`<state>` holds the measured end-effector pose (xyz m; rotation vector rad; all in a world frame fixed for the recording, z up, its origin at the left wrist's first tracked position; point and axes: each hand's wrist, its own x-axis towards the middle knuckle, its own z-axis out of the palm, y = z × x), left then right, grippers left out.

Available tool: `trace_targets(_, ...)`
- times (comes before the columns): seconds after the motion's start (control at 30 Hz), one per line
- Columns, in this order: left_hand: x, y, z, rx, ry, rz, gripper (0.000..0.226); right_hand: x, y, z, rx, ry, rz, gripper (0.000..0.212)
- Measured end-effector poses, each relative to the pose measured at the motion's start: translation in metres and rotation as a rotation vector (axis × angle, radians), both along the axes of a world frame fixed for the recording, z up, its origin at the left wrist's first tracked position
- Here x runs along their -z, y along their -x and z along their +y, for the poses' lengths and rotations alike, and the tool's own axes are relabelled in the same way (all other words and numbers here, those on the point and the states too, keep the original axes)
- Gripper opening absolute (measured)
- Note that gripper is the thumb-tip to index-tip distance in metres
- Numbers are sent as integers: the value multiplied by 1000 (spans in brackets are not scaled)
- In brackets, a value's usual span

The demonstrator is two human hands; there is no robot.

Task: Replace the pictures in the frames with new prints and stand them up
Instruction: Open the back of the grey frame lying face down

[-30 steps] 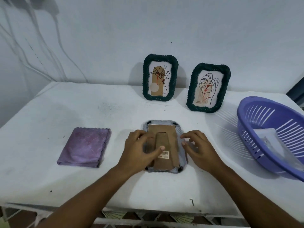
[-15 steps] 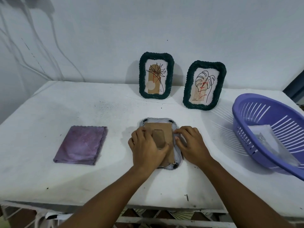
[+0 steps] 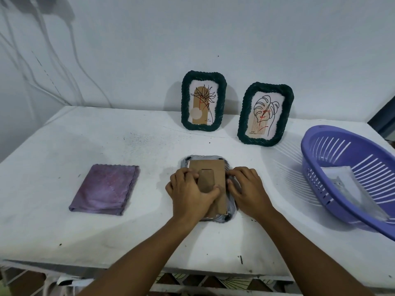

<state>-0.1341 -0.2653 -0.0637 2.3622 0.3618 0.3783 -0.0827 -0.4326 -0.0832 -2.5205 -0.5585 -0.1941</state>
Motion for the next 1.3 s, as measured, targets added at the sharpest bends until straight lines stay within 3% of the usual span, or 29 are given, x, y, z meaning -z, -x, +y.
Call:
trace_targets(0.17, -6, 2, 2, 23, 146, -5, 55, -1, 1, 0, 7, -8, 7, 41)
trace_targets(0.33, -12, 3, 5, 25, 282, 13, 51, -4, 3, 0, -2, 13, 16, 53)
trace_targets(0.63, -37, -7, 37, -71, 574, -55, 39, -4, 2, 0, -30, 62, -27, 37)
trace_targets(0.8, -39, -5, 87, -163, 460, -56, 42, -4, 2, 1, -34, 36, -36, 41)
trace_targets(1.07, -7, 17, 127, -99, 139, 29, 46, -7, 0, 9, 59, -82, -18, 19)
trace_targets(1.3, -1, 23, 137, -76, 7, 71, 55, -11, 3, 26, 185, -39, 20, 27)
